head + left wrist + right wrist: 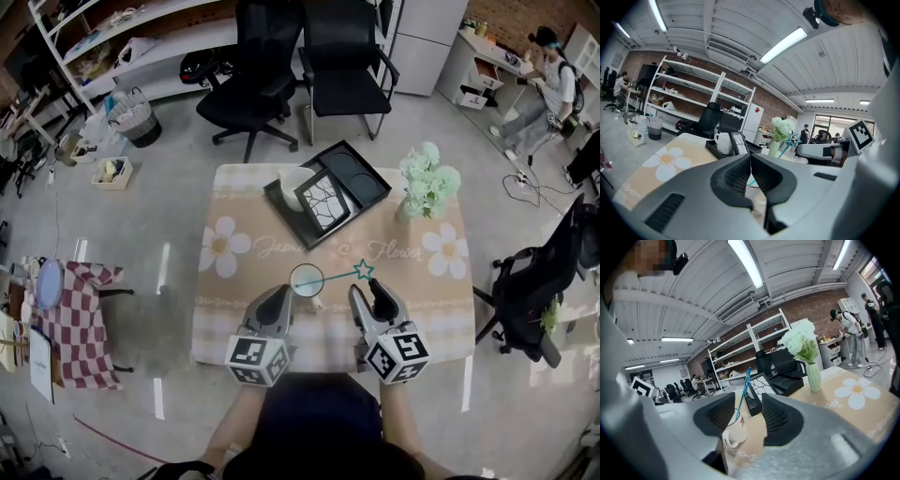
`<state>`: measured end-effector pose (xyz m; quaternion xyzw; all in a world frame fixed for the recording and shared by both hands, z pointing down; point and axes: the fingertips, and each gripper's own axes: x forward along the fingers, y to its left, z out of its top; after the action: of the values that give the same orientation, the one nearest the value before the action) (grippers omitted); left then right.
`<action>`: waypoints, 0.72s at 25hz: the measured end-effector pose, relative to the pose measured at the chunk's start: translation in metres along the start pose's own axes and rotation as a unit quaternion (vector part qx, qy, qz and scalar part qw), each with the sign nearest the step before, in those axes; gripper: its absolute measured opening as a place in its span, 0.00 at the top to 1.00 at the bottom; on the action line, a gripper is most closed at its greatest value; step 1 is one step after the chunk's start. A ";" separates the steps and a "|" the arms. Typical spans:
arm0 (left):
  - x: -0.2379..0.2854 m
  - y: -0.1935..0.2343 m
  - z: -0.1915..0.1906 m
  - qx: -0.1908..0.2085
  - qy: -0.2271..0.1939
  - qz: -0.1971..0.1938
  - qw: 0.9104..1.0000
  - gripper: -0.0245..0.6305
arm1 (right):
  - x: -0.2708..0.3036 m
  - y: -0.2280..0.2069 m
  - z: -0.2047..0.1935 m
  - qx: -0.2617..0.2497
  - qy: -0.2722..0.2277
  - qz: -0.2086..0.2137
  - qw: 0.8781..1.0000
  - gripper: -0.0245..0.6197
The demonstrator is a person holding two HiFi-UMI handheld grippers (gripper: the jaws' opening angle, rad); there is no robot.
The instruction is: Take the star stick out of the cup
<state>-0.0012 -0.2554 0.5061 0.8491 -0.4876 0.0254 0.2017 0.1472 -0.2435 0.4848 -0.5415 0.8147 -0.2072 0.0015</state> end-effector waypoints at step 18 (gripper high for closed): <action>-0.006 0.026 0.013 -0.011 -0.018 0.034 0.999 0.95 | 0.022 0.003 0.025 0.015 -0.046 0.001 0.999 0.74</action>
<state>-0.0281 -0.2668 0.5015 0.8302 -0.5196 0.0117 0.2017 0.1415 -0.2702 0.4659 -0.5492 0.8114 -0.1941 0.0471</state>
